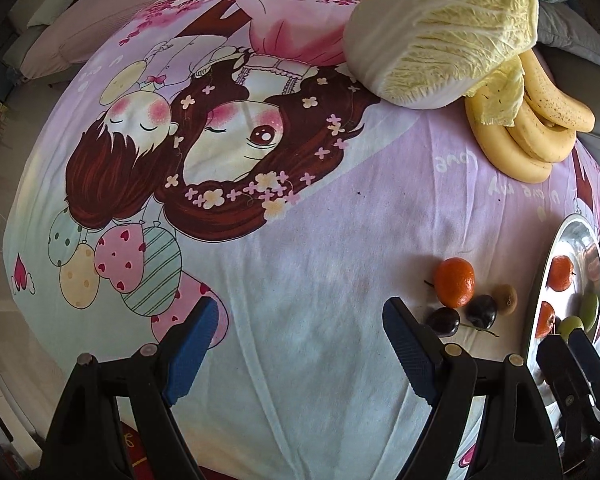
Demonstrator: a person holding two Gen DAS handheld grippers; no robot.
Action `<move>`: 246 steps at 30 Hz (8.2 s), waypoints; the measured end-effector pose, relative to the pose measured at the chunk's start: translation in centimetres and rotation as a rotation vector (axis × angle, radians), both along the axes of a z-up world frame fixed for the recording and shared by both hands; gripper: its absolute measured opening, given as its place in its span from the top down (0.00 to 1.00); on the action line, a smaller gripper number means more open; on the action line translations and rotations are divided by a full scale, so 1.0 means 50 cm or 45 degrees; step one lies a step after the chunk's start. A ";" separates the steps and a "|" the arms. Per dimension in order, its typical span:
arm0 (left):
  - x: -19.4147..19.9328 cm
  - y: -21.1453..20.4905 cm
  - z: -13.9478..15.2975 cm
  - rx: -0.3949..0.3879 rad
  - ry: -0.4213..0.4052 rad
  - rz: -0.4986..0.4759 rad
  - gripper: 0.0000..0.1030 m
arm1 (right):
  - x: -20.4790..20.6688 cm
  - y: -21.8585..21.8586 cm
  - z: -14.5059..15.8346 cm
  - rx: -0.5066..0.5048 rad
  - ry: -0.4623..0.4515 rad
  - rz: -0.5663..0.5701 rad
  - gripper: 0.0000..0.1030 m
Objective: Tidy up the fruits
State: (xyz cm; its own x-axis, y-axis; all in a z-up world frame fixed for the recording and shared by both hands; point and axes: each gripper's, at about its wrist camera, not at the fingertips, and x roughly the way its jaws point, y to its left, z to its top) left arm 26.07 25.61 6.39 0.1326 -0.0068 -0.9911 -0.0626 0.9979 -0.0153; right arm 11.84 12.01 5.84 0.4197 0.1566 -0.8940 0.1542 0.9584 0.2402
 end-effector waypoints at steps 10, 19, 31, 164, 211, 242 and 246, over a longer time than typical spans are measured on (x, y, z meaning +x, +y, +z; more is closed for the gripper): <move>0.015 0.067 -0.020 -0.109 0.018 0.023 0.18 | 0.010 0.028 0.000 0.008 -0.047 0.051 0.10; 0.027 0.072 -0.037 -0.258 0.031 0.045 0.18 | 0.025 0.021 -0.034 0.033 0.003 0.035 0.36; 0.026 0.034 -0.031 -0.333 0.029 0.008 0.18 | 0.045 0.023 -0.074 -0.030 0.060 0.038 0.56; 0.069 -0.201 -0.128 -0.479 0.146 0.044 0.67 | 0.088 0.052 -0.117 -0.131 0.067 0.043 0.72; 0.052 -0.274 -0.057 -0.462 0.075 -0.154 0.67 | 0.037 -0.024 -0.008 -0.096 -0.045 -0.033 0.72; 0.007 -0.559 -0.007 -0.471 0.104 -0.561 0.67 | -0.044 -0.314 -0.024 -0.029 0.001 -0.445 0.72; 0.010 -0.569 -0.023 -0.459 0.119 -0.555 0.67 | -0.041 -0.314 -0.036 -0.019 0.017 -0.440 0.72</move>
State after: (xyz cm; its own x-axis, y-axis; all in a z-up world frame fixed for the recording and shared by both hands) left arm 26.60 -2.84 5.26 -0.0463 -0.3813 -0.9233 0.3362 0.8644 -0.3739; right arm 9.80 -3.68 4.04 0.4342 -0.0059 -0.9008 0.4735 0.8521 0.2227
